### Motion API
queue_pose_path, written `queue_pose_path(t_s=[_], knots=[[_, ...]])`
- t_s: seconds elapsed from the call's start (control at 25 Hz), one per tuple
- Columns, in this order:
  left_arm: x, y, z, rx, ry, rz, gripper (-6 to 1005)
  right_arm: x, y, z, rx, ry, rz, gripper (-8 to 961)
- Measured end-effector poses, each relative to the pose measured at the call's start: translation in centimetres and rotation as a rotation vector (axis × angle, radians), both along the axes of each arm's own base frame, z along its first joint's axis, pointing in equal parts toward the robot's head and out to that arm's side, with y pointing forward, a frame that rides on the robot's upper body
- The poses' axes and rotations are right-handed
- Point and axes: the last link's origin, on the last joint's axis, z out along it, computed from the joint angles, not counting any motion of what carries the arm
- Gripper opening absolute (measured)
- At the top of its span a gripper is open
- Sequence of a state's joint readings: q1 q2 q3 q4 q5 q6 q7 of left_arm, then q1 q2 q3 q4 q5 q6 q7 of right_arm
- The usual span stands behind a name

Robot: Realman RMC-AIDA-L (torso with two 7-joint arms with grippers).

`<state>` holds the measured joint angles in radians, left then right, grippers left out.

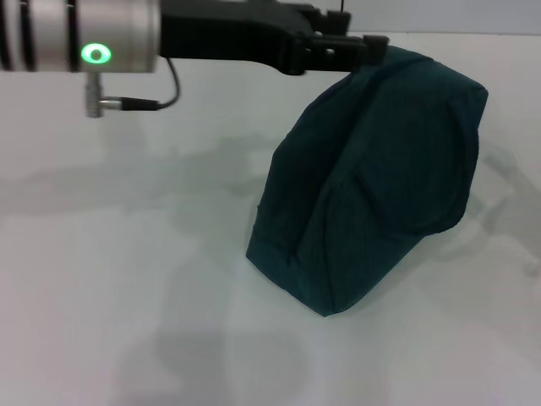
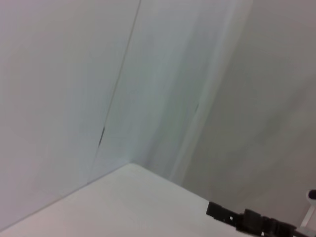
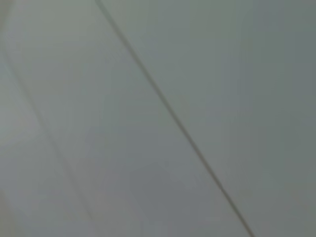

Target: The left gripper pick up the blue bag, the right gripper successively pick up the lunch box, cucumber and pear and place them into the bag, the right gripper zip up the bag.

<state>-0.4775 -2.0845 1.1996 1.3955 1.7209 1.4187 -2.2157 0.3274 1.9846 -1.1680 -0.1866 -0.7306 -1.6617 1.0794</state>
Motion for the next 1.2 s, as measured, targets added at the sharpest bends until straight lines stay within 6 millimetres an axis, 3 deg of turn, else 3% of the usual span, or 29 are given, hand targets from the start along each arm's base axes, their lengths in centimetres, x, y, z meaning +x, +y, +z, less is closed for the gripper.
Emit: queue_pose_path(t_s=[0.16,0.36,0.56,0.88,1.2], knots=[[-2.0,-1.2,1.6,0.032,-0.014,-0.057,722,-1.2,-0.1,1.3,-0.030,-0.085,0.158,845],[-5.5,-3.7,2.9,0.070,-0.044,-0.121,817,-3.4,-0.7,1.9,-0.130,-0.228,0.406,844],[-9.7,-6.5,3.2,0.095,-0.056,-0.126,816,-4.4,-1.6,1.2,-0.219,-0.317,0.546,843],[-16.0,-11.1,0.6,0.136,-0.033,-0.143,813,-4.1,-3.5,-2.8,-0.327,-0.405,0.599,842],[-19.2,-14.3,-2.3,0.076,-0.030,-0.158,811,-2.7,-5.8,-5.6,-0.350,-0.415,0.559,841]])
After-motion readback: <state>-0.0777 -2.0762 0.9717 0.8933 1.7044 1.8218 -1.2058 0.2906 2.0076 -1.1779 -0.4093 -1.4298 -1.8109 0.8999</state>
